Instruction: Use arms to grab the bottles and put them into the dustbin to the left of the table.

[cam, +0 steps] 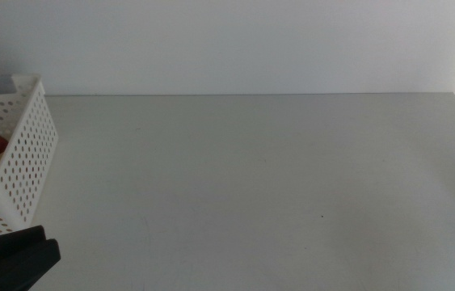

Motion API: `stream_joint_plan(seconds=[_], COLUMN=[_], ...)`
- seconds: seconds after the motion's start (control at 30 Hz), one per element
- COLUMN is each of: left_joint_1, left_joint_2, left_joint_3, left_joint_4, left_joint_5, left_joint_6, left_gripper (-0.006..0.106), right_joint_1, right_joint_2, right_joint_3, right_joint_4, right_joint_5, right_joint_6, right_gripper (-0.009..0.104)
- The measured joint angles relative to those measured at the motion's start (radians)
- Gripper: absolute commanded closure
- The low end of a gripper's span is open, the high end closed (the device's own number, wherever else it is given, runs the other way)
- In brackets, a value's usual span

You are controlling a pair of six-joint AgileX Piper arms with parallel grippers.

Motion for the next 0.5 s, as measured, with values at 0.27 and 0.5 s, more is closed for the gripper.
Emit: stream_joint_plan(seconds=[0.27, 0.5], left_joint_1=[0.000, 0.000], left_joint_2=[0.000, 0.000], left_joint_3=[0.000, 0.000], left_joint_4=[0.000, 0.000], left_joint_5=[0.000, 0.000], left_joint_6=[0.000, 0.000], left_gripper=[0.083, 0.083], right_joint_1=[-0.201, -0.330], right_joint_2=[0.008, 0.008], right_joint_3=[0.000, 0.000], right_joint_4=[-0.030, -0.144], right_joint_5=[-0.003, -0.004], right_joint_6=[0.021, 0.084], right_gripper=[0.033, 0.033])
